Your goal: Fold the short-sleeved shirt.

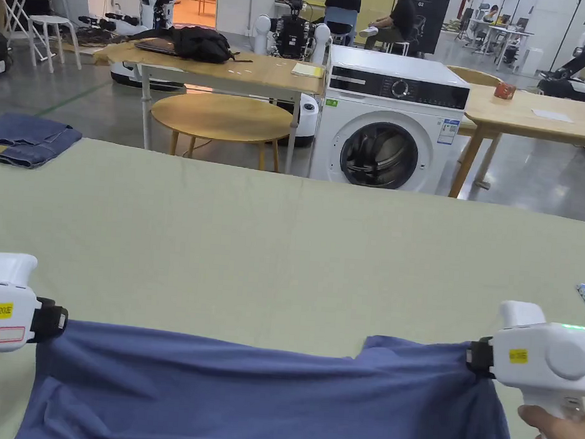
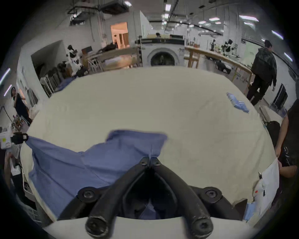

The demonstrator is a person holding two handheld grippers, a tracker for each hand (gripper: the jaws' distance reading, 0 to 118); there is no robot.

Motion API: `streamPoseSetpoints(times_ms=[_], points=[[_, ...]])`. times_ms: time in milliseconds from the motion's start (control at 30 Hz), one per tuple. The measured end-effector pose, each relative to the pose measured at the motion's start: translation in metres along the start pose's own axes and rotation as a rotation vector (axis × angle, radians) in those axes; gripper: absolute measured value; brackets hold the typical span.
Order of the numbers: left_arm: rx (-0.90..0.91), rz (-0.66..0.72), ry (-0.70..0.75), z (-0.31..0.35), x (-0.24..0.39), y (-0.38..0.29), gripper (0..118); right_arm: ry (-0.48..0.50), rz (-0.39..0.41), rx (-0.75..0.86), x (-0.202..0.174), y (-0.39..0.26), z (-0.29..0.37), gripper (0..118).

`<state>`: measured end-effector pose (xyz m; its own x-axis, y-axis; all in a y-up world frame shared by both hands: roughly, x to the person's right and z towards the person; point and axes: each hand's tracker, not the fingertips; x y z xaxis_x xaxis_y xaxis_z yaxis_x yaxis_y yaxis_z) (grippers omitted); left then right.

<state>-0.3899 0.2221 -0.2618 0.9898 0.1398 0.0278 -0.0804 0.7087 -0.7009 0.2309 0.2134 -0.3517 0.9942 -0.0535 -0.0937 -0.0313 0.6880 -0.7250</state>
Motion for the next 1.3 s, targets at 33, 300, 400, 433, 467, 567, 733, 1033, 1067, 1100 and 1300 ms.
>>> streamPoseSetpoints(times_ms=[33,300,400,433,467,567,733,1033,1067,1100,1300], points=[[0.007,0.003,-0.004,0.007,-0.002,-0.001,0,-0.003,0.004,0.010,0.002,-0.005,0.013,0],[0.050,0.041,-0.066,0.059,-0.011,-0.037,0,-0.026,0.053,0.051,-0.012,-0.069,0.099,0],[0.039,0.038,-0.072,0.071,-0.012,-0.062,0,-0.046,0.071,0.033,-0.020,-0.098,0.119,0],[0.034,0.042,-0.074,0.075,-0.012,-0.070,0,-0.067,0.085,0.025,-0.023,-0.107,0.123,0],[0.031,0.043,-0.076,0.079,-0.012,-0.081,0,-0.074,0.098,0.023,-0.025,-0.117,0.127,0],[0.015,0.043,-0.073,0.086,-0.012,-0.106,0,-0.074,0.085,-0.008,-0.024,-0.142,0.134,0],[-0.054,0.033,-0.059,0.082,-0.013,-0.145,0,-0.101,0.092,-0.091,-0.024,-0.179,0.126,0],[-0.217,-0.064,0.015,0.044,-0.006,-0.176,0,-0.127,0.083,-0.229,-0.016,-0.223,0.077,0],[-0.215,-0.068,0.022,0.041,-0.005,-0.175,0,-0.133,0.087,-0.228,-0.012,-0.225,0.072,0],[-0.217,-0.073,0.029,0.040,-0.003,-0.173,0,-0.139,0.090,-0.225,-0.013,-0.223,0.072,0],[-0.213,-0.043,0.072,0.049,-0.001,-0.157,28,-0.182,0.099,-0.199,-0.014,-0.207,0.092,55]])
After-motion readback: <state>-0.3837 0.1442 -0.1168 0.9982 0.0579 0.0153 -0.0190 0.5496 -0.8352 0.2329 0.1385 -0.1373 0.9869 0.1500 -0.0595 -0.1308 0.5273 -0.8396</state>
